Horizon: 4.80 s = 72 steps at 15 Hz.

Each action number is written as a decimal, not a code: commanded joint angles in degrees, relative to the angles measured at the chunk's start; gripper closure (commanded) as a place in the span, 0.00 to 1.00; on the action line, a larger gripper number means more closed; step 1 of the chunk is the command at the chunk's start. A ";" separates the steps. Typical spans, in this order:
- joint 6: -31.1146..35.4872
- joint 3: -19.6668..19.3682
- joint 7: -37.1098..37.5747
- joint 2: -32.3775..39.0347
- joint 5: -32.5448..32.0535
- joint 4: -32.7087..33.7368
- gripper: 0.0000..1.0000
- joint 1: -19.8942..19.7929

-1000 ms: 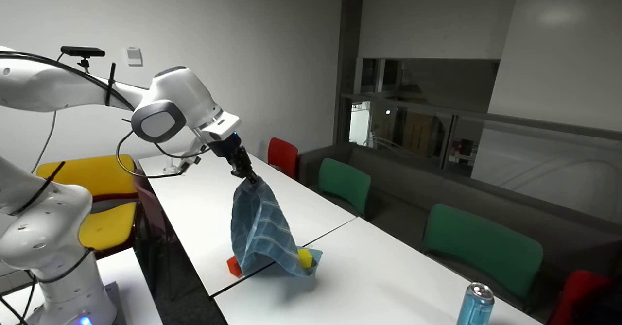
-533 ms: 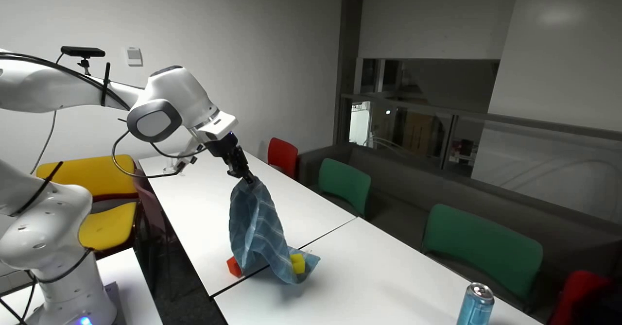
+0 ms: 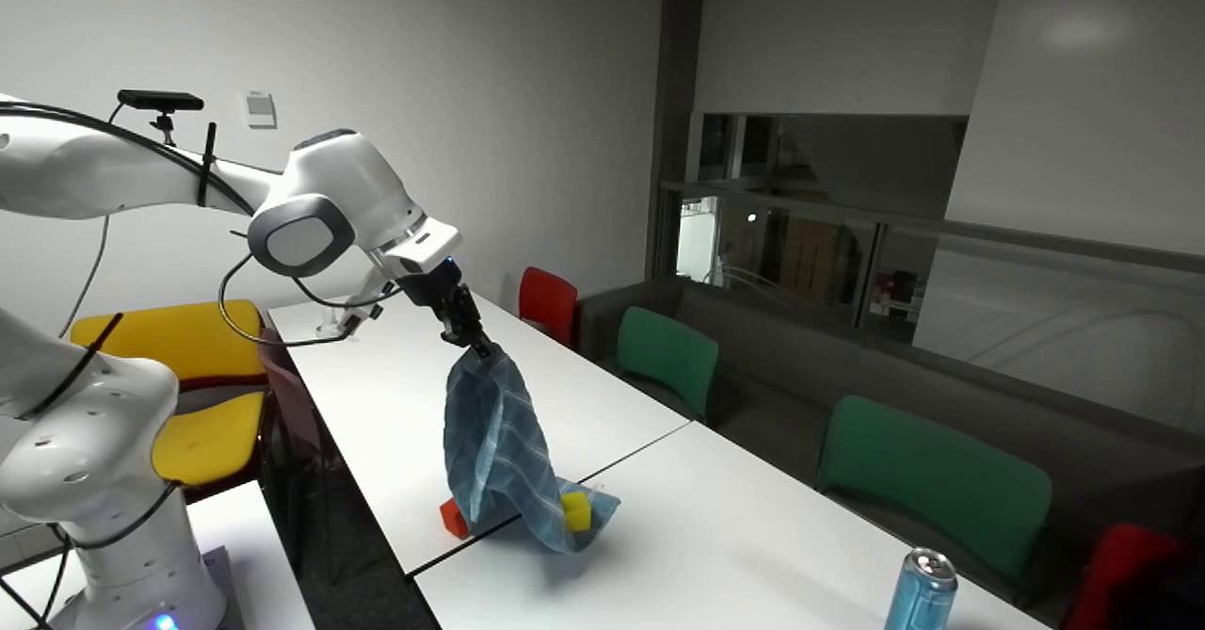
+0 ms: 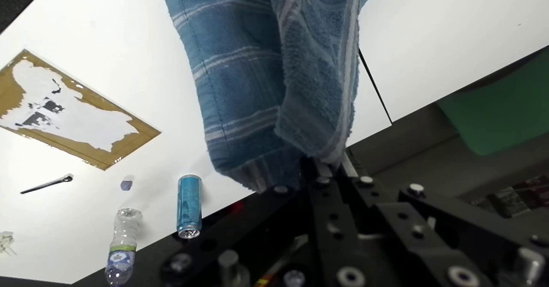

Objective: Pick up the blue cloth to remove the blocks from it and move it slightly to the right

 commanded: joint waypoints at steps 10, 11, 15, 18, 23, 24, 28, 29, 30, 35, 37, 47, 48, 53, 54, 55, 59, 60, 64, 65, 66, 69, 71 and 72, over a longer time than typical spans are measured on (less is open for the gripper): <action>1.79 5.52 9.42 0.14 -0.29 8.20 0.98 -0.14; 1.95 6.28 10.35 0.42 -0.54 9.14 0.98 -0.21; 1.94 8.12 13.08 1.47 -0.78 12.31 0.98 -0.37; 2.00 8.34 14.51 1.95 -0.47 14.09 0.98 -0.28; 2.00 8.02 15.31 2.66 -0.38 15.88 0.98 -0.35; 2.04 7.99 15.28 2.75 -0.46 15.99 0.98 -0.35; 1.71 8.21 14.15 3.40 -2.14 15.93 0.98 -0.73; 1.53 8.21 13.80 3.62 -2.66 15.77 0.98 -0.76; 1.50 8.24 13.74 3.92 -3.24 15.67 0.98 -0.83; 2.02 8.13 14.35 6.90 -4.19 15.68 0.98 -0.44; 2.14 8.82 15.36 8.55 -5.20 16.03 0.98 -1.01; -0.86 6.50 15.65 21.91 -8.53 19.82 0.98 -0.39; -1.47 5.78 15.12 22.70 -8.28 20.04 0.98 0.00; -3.80 2.95 13.91 23.97 -7.09 19.09 0.98 1.04; -4.36 2.67 13.90 23.94 -6.97 19.09 0.98 1.16; -4.63 2.39 13.73 23.76 -6.68 18.94 0.98 1.35; -5.50 2.25 14.17 23.31 -7.09 18.92 0.98 1.48; -5.70 2.31 14.21 23.31 -7.17 19.00 0.98 1.55; -6.36 1.70 12.02 22.76 -4.47 19.36 0.98 2.85; -6.27 1.62 11.30 22.33 -3.67 19.29 0.98 3.22; -6.32 1.28 9.92 21.76 -2.11 19.15 0.98 3.98; -6.53 -0.30 3.81 19.47 4.58 18.19 0.98 6.90; -7.46 -0.95 0.60 18.38 7.68 18.04 0.98 8.10; -8.18 -1.16 -0.12 18.10 8.33 18.10 0.98 8.33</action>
